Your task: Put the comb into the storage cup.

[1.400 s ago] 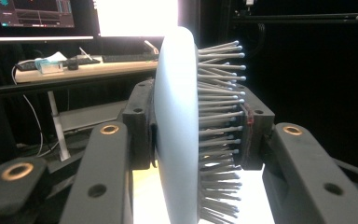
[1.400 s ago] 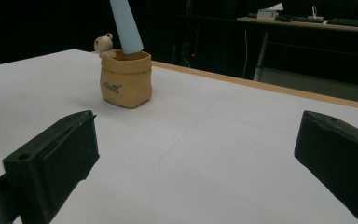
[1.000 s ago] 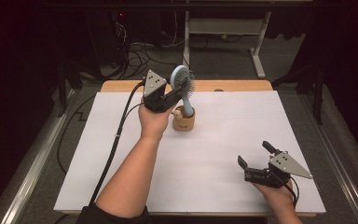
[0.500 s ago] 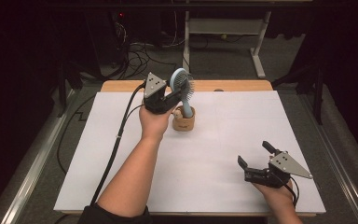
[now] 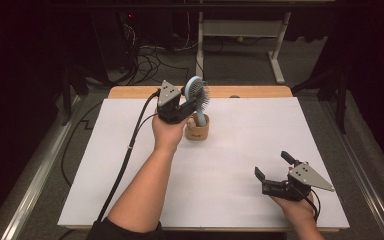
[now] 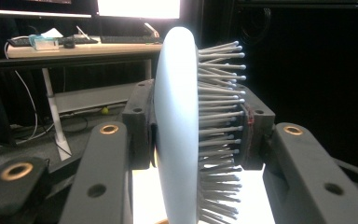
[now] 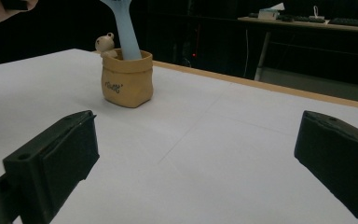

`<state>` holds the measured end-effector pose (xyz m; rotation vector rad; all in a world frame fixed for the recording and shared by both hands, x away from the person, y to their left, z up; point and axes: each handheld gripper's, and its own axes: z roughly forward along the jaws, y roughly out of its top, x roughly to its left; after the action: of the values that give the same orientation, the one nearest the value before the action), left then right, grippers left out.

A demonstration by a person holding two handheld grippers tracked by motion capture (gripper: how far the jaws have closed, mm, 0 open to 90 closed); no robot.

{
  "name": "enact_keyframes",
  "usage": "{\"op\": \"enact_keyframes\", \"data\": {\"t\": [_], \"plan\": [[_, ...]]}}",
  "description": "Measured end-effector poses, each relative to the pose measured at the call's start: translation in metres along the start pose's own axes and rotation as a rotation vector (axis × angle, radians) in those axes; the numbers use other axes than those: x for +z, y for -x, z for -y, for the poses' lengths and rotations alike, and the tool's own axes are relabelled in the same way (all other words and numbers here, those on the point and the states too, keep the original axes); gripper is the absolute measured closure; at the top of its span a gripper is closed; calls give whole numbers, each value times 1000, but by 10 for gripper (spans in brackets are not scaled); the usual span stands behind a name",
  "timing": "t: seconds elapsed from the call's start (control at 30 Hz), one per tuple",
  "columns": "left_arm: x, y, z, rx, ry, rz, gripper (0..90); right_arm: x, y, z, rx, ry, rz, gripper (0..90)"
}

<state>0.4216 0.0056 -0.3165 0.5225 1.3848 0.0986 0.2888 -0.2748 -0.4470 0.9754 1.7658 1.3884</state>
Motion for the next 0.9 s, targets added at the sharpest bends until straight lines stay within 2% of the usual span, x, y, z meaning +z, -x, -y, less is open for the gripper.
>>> {"op": "enact_keyframes", "data": {"t": [0.03, 0.13, 0.23, 0.3, 0.33, 0.5, 0.6, 0.67, 0.83, 0.9], "plan": [[0, -1, 0, 13, -1, 3, 577, 0, 0, 0, 0, 0, 0, 3], [1, -3, 1, 12, -4, 1, 576, 0, 0, 0, -2, -1, -1, 3], [3, -5, 2, 7, -6, -3, 576, -1, 0, 0, 3, -1, 0, 3], [3, -6, 2, -12, -5, -8, 576, -1, 0, 0, 4, -1, 0, 3], [3, -9, 1, 5, -7, -2, 577, -1, 0, 0, 2, -1, 0, 3], [4, -15, 0, -28, -5, -17, 576, -1, 1, 0, 2, -1, 0, 3], [5, -19, 0, -11, -9, -22, 576, -1, 0, 0, 3, -2, 0, 3], [5, -19, 0, -34, -5, -25, 575, -1, 0, 0, 4, -2, 1, 3], [6, -20, 2, -34, -7, -28, 574, 0, 0, 0, 1, -3, 1, 3], [6, -23, 2, -12, -10, -24, 573, -1, 1, 0, 2, -2, 0, 3]]}}
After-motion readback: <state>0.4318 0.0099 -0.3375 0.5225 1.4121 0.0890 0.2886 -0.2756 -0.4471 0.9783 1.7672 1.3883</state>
